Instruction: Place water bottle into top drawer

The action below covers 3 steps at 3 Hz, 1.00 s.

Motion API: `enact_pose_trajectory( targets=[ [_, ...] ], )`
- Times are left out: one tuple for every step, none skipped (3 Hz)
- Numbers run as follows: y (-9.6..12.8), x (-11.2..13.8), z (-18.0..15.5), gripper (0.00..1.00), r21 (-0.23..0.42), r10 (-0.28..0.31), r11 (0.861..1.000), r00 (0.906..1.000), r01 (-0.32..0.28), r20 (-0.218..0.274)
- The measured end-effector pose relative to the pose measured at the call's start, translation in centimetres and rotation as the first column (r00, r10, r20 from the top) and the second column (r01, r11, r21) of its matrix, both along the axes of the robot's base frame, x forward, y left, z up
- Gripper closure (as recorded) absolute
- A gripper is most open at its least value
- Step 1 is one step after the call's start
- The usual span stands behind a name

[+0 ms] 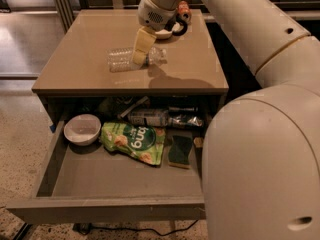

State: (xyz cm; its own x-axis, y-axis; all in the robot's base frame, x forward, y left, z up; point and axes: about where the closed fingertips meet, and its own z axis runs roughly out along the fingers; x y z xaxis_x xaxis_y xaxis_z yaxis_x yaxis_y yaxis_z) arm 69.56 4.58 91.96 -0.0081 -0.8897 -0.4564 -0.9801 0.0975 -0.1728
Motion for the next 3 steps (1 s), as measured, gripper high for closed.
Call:
enact_pose_trajectory(
  targets=[
    [0.1,0.6,-0.3,0.00,-0.119,-0.054,0.991,0.9975,0.059,0.045],
    [-0.4,1.3,-0.9,0.00,-0.256,-0.106,0.958,0.9885,0.131,0.108],
    [-0.4,1.7,-1.0,0.00,-0.257,-0.115,0.956,0.9876,0.139,0.107]
  ],
)
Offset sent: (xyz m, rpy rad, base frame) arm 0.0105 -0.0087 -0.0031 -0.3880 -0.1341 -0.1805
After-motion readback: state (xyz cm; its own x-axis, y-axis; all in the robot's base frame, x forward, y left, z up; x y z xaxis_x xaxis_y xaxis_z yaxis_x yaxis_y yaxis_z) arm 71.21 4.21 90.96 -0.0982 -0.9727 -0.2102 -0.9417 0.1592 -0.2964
